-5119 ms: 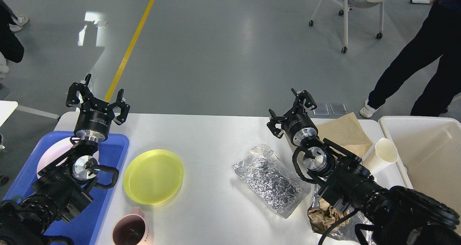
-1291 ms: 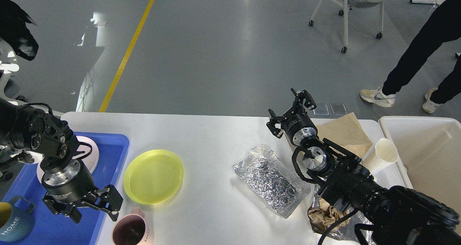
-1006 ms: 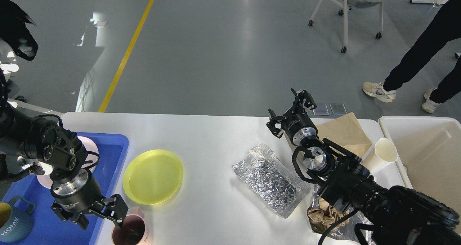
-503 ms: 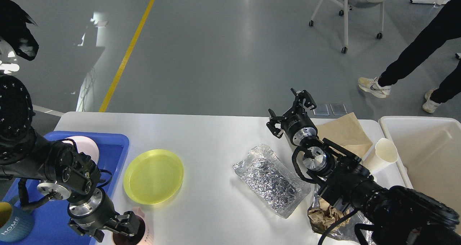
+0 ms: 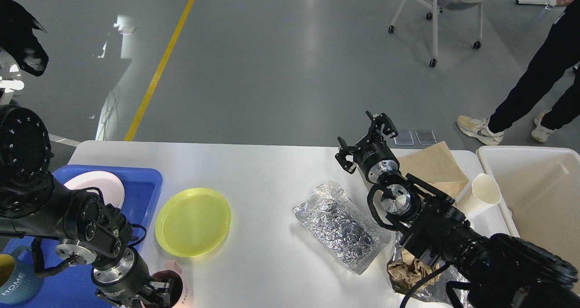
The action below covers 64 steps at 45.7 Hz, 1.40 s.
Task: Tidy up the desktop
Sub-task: 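Grasp the pink mug with the left gripper and lift it onto the tray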
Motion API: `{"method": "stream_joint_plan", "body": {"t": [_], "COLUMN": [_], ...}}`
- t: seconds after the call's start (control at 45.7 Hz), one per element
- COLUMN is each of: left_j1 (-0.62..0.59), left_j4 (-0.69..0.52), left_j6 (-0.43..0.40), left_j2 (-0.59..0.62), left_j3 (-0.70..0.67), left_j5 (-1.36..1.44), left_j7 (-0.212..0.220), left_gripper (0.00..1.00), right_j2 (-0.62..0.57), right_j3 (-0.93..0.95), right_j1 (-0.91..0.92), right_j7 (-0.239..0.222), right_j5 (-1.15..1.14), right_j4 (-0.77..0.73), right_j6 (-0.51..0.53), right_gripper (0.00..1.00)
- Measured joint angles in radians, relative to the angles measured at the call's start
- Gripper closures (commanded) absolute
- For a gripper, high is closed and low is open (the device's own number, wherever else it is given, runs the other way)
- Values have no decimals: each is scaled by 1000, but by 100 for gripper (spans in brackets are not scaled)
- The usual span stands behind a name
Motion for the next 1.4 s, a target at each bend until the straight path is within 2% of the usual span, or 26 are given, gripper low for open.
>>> {"method": "stream_joint_plan", "body": {"t": [0.109, 0.262, 0.328, 0.394, 0.7, 0.962, 1.094, 1.181, 1.291, 1.4], "left_j1": [14, 57, 68, 71, 69, 57, 31, -16, -118, -285], "left_j4": [0, 1, 2, 2, 5, 3, 2, 2, 2, 4], "left_j6": [25, 95, 117, 127, 135, 100, 42, -38, -181, -366], "left_j2": [-1, -1, 0, 4, 14, 21, 43, 74, 145, 248], "left_j3": [-6, -10, -10, -10, -7, 3, 4, 4, 5, 12], "left_j5": [0, 0, 0, 0, -2, -1, 0, 3, 15, 49], "left_j7": [3, 5, 5, 5, 3, 0, 0, 0, 1, 9], "left_gripper": [70, 77, 86, 100, 100, 100, 100, 100, 100, 100], "right_j2": [0, 0, 0, 0, 0, 0, 0, 0, 0, 0], "right_j3": [0, 0, 0, 0, 0, 0, 0, 0, 0, 0], "right_j1": [0, 0, 0, 0, 0, 0, 0, 0, 0, 0], "right_j7": [0, 0, 0, 0, 0, 0, 0, 0, 0, 0], "right_j5": [0, 0, 0, 0, 0, 0, 0, 0, 0, 0], "right_j4": [0, 0, 0, 0, 0, 0, 0, 0, -1, -1], "right_j6": [0, 0, 0, 0, 0, 0, 0, 0, 0, 0], "right_gripper": [0, 0, 0, 0, 0, 0, 0, 0, 0, 0]}}
